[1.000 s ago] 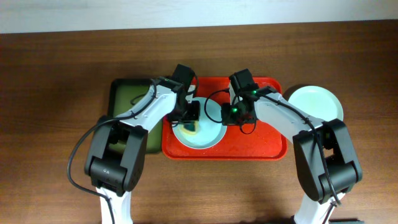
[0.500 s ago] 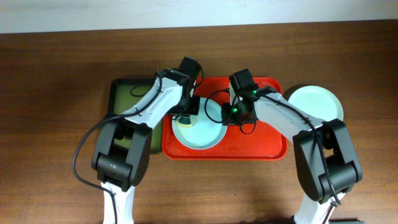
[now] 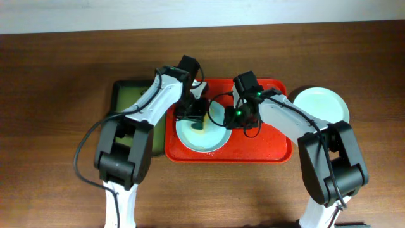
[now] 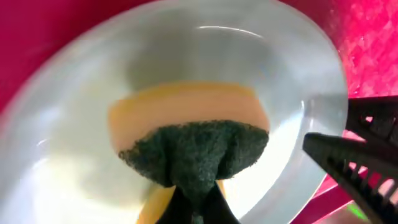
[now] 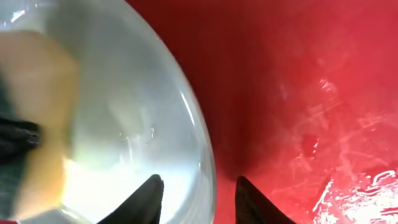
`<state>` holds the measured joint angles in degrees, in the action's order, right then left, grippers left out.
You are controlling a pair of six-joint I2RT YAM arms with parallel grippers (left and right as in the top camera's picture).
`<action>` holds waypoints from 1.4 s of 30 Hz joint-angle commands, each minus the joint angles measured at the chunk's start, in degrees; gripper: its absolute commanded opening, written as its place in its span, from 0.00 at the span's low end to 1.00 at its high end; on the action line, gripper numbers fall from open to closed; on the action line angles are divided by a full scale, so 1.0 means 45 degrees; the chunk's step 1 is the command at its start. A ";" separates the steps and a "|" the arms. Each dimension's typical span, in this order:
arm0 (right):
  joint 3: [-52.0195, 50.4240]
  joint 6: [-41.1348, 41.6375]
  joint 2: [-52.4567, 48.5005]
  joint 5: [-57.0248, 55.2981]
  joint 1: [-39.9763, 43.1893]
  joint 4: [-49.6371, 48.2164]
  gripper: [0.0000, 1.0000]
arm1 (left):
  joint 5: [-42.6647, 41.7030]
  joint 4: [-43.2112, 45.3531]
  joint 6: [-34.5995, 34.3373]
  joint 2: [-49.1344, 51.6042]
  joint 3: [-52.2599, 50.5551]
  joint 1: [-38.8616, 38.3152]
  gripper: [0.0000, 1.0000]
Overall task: Clean dirty plates on tray and stack at the side
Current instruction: 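Scrub the light-blue plate with the sponge while right gripper holds its rim, then return the sponge to the black tray and retract the left arm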
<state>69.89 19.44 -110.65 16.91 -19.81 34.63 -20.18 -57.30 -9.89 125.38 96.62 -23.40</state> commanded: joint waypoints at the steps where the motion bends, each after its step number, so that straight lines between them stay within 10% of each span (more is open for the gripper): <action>1: -0.0102 0.0068 -0.0063 0.1156 0.0476 0.0165 0.27 | 0.2001 -0.0340 0.0029 -0.0690 -0.0097 0.0005 0.00; 4: -0.0102 0.0073 -0.0068 0.1205 0.0539 0.0306 0.04 | 0.2365 0.0699 -0.0345 -0.0690 -0.1219 -0.0272 0.00; 14: -0.0102 0.0073 -0.0068 0.1200 0.0204 0.0257 0.04 | 0.2050 0.2973 -0.1477 -0.0627 -0.2929 -0.1253 0.00; 20: -0.0102 0.0068 -0.0068 0.1205 0.0204 0.0248 0.04 | -0.1953 0.3002 -0.1054 -0.0675 -0.2705 -0.1603 0.00; 23: -0.0102 0.0073 -0.0068 0.1209 0.0204 0.0243 0.04 | 0.0937 0.1088 -0.1064 -0.1749 -0.1273 -0.0942 0.00; 24: -0.0102 0.0073 -0.0068 0.1345 0.0204 0.0238 0.07 | 0.1855 0.0675 -0.1064 -0.2064 -0.1059 -0.0806 0.00; 27: -0.0102 -0.0316 -0.0068 0.2147 0.0408 0.0189 0.55 | 0.4031 -0.0121 -0.1059 -0.2200 -0.1039 -0.0787 0.02; 36: 0.0058 -0.1943 -0.0068 0.4070 0.1175 0.0306 0.66 | 0.5455 -0.0243 -0.1025 -0.2385 -0.0714 -0.0335 0.00; 42: 0.0053 -0.1928 -0.0068 0.3186 0.1161 0.0442 0.79 | 0.5455 -0.0952 -0.0937 -0.2866 -0.0568 0.3895 0.00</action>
<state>69.84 11.38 -110.65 31.99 -14.76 36.60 3.99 -61.98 -14.98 113.99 94.54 -9.82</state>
